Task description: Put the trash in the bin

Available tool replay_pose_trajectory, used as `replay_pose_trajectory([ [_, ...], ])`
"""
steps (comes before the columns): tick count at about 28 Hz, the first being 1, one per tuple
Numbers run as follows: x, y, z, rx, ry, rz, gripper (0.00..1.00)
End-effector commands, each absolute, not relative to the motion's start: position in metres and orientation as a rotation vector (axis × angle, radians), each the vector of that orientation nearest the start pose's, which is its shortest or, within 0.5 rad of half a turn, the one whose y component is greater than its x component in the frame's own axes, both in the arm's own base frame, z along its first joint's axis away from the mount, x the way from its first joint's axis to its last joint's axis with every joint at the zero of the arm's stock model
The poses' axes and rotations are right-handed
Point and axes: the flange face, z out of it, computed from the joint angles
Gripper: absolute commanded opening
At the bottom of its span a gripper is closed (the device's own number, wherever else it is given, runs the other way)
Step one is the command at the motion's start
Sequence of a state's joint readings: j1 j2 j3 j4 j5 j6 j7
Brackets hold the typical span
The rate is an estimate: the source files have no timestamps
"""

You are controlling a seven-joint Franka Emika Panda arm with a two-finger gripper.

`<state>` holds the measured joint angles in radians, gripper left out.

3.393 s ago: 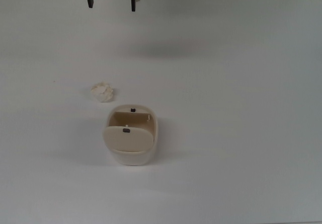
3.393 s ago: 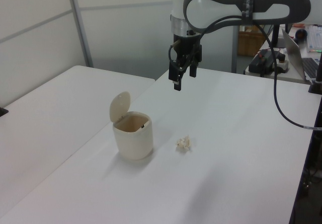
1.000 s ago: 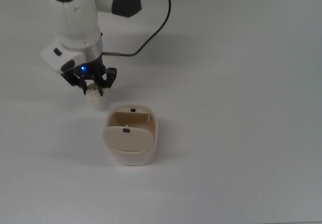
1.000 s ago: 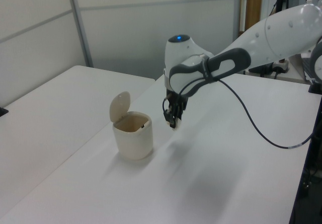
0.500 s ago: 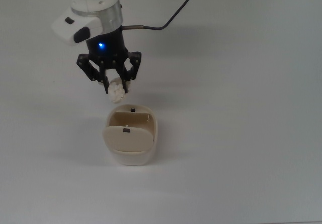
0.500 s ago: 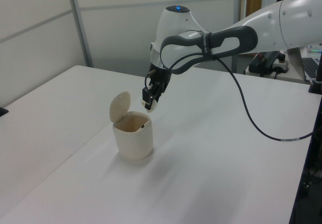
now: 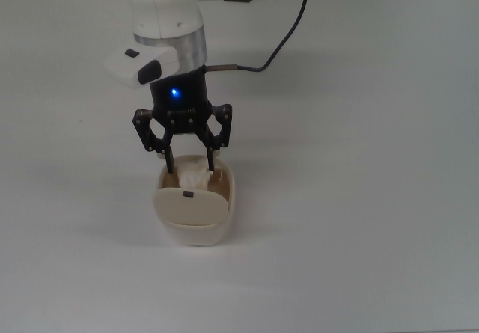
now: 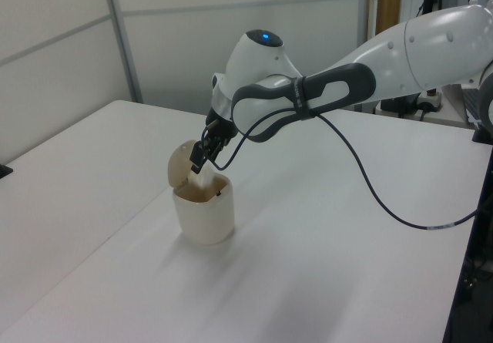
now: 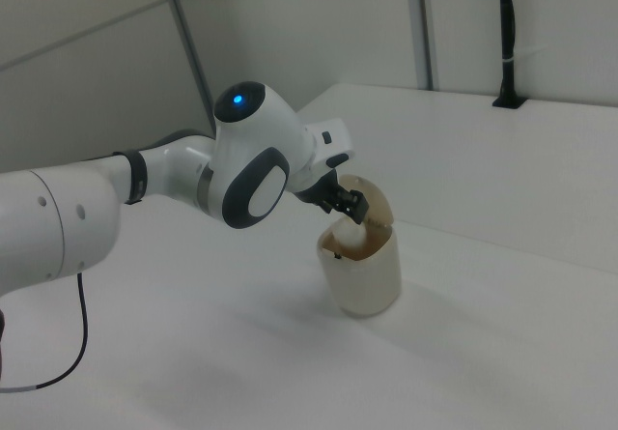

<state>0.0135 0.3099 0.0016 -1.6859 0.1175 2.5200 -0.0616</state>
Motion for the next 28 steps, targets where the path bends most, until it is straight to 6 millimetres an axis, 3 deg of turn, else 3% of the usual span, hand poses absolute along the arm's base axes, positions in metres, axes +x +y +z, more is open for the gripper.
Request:
replay_pose_trajectory([
  [1, 0.688, 0.011, 0.481, -2.925, 0.085, -0.802, 1.0],
  [4, 0.685, 0.01, 0.479, -2.932, 0.146, -0.729, 1.0],
  [9, 0.665, 0.009, 0.482, -3.016, 0.12, -0.464, 1.0],
  [19, 0.629, 0.001, 0.554, -3.112, 0.068, -0.022, 1.0],
  [28, 0.59, 0.003, 0.596, -3.154, 0.058, 0.089, 1.0],
])
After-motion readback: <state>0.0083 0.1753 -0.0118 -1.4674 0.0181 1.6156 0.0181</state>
